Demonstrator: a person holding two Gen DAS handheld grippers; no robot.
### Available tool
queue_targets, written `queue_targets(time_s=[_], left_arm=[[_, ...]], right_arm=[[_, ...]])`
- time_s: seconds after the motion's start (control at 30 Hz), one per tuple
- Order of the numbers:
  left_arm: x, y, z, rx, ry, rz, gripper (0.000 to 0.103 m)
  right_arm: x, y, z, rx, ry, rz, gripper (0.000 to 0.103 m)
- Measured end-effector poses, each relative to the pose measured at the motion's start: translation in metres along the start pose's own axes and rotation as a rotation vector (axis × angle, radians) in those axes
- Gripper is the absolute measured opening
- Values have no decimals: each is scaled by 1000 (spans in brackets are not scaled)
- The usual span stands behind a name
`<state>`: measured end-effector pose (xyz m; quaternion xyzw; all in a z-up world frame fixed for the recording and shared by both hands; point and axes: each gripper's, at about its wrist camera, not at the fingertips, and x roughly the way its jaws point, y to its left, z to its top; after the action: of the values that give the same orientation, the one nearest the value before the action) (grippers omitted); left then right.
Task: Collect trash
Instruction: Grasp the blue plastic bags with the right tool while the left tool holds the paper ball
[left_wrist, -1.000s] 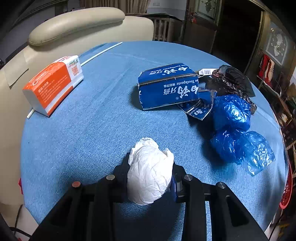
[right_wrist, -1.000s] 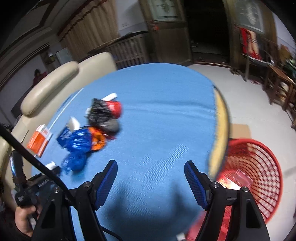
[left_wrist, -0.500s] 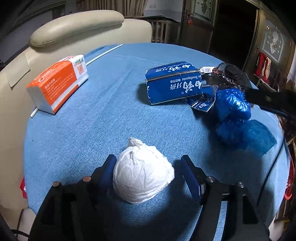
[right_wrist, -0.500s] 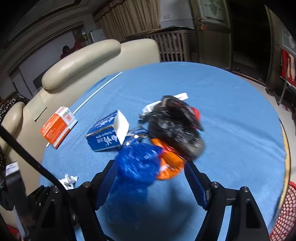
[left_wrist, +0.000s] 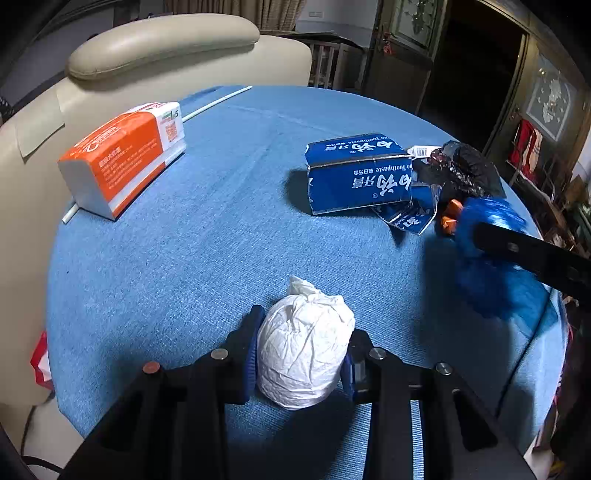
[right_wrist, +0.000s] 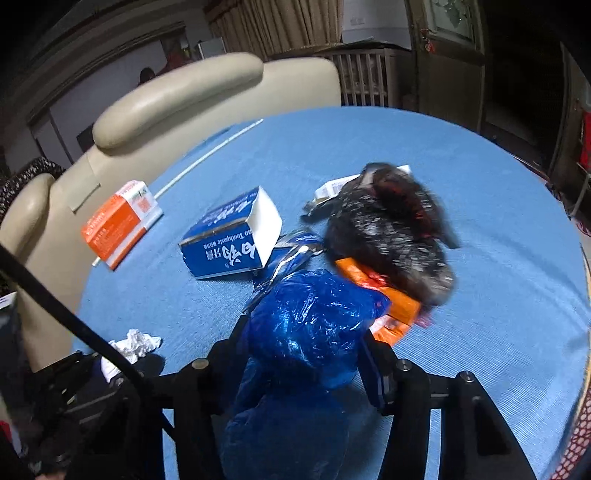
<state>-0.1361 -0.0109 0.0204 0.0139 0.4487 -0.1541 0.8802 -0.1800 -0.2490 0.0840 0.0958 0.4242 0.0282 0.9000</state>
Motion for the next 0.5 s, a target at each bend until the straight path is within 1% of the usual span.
queue_targets(time_s=[0.1, 0.33, 0.5], left_arm=[[-6, -3, 2, -3, -10, -2, 37], [-24, -10, 10, -22, -37, -49, 37], [-33, -29, 12, 17, -43, -42, 37]], right_arm=[[-22, -10, -7, 25, -33, 3, 57], [-57, -38, -22, 104, -84, 7, 57], [-77, -60, -37, 158, -116, 14, 57]])
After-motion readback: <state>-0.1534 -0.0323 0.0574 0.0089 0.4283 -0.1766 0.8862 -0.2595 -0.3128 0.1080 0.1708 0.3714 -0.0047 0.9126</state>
